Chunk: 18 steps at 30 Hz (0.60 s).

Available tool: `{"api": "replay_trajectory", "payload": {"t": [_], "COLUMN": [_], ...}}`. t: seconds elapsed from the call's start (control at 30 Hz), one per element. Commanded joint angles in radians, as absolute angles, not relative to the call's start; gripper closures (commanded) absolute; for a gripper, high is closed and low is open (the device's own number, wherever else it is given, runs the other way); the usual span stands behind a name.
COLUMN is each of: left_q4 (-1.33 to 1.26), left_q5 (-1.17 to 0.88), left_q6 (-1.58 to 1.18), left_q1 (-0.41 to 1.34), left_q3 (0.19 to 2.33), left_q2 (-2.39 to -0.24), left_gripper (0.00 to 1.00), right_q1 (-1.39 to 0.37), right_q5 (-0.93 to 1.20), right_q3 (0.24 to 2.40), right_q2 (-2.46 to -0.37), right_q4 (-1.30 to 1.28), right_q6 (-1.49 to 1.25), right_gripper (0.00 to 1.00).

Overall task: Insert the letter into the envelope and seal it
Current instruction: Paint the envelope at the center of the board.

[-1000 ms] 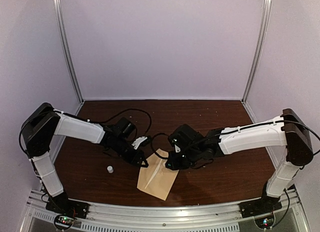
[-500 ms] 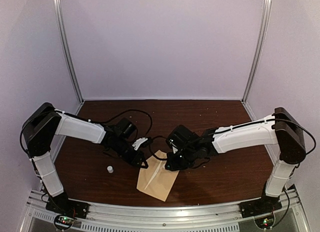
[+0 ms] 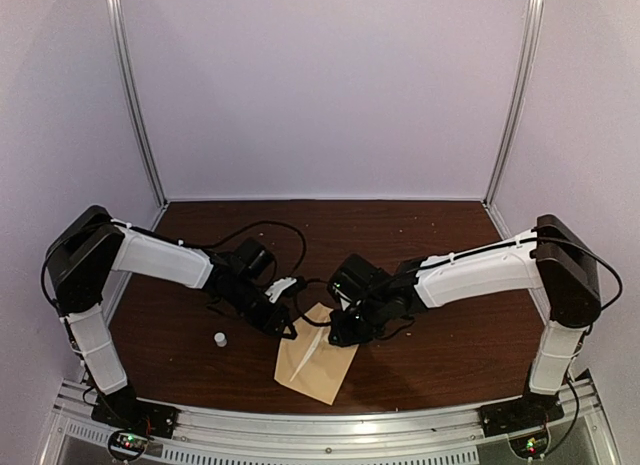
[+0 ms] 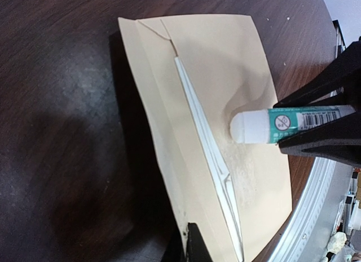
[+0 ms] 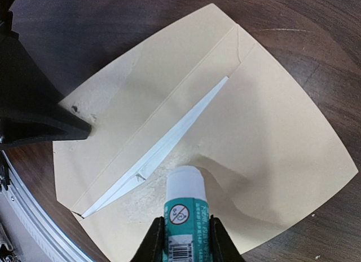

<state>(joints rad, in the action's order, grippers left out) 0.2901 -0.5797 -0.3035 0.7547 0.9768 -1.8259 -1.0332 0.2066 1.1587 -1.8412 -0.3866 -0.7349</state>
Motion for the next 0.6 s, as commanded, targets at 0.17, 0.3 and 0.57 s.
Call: {"api": "replay_trajectory", "payload": {"t": [0.17, 0.3, 0.57], "left_q4": [0.288, 0.287, 0.288], "left_q5": [-0.566, -0.56, -0.556], "left_q6": [-0.289, -0.292, -0.295], "left_q1": [0.76, 0.761, 0.761], "left_q3": [1.006, 1.005, 1.005], "left_q2": [-1.837, -1.838, -1.841], "left_gripper": [1.0, 1.0, 1.0], "right_q1": [-1.031, -1.041, -1.069], "right_q5": [0.25, 0.286, 0.328], "right_q3": [1.178, 1.184, 1.198], "right_q2": [-1.874, -1.88, -1.898], "right_q4": [-0.456, -0.478, -0.515], "right_q6": [-0.698, -0.678, -0.65], "right_gripper": [1.0, 1.0, 1.0]}}
